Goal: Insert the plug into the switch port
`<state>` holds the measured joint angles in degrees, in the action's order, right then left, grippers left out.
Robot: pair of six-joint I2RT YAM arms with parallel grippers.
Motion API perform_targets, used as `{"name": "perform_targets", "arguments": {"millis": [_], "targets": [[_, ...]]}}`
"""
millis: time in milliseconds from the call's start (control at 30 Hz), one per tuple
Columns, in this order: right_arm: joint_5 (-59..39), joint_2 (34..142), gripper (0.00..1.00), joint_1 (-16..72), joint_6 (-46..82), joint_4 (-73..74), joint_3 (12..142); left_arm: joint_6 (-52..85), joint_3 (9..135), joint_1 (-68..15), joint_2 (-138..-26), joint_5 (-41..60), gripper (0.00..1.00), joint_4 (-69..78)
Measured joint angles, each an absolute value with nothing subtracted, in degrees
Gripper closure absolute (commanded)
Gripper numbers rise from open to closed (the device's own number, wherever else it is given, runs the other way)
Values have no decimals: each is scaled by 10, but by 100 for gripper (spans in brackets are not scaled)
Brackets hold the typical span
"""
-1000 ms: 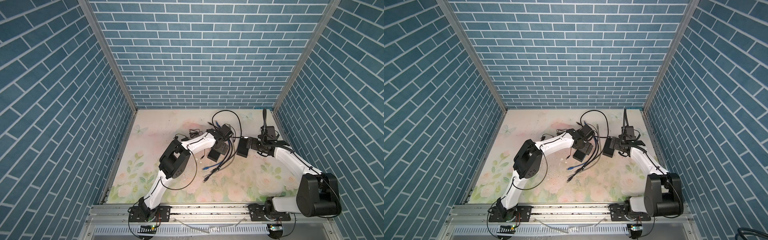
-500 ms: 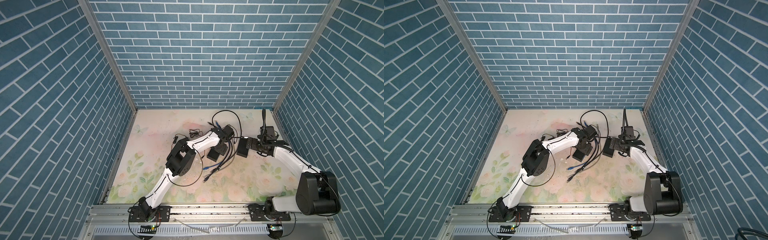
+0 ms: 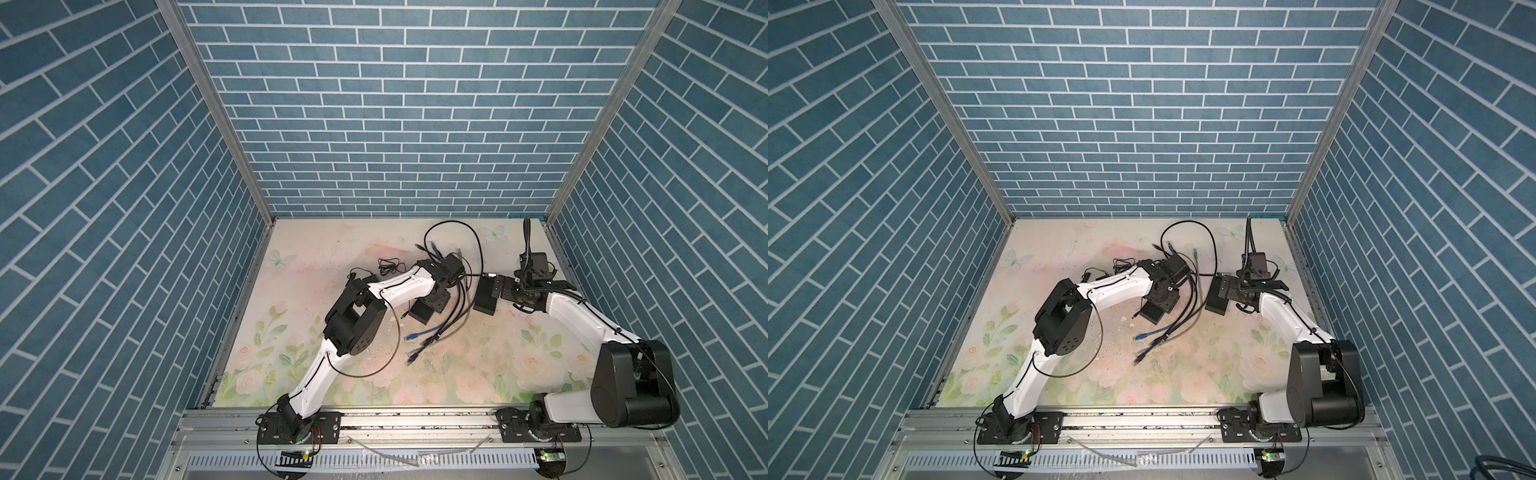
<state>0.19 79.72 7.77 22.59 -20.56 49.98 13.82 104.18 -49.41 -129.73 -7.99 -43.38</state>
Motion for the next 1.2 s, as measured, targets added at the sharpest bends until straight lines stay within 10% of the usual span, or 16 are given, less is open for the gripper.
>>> {"name": "perform_targets", "arguments": {"millis": [600, 1200], "targets": [[-37, 797, 2, 78, 226, -157, 499, -2, 588, -494, -928, -42, 65, 84], [-63, 802, 1, 79, 225, -141, 500, -185, 333, -471, -837, 127, 59, 467]]}}
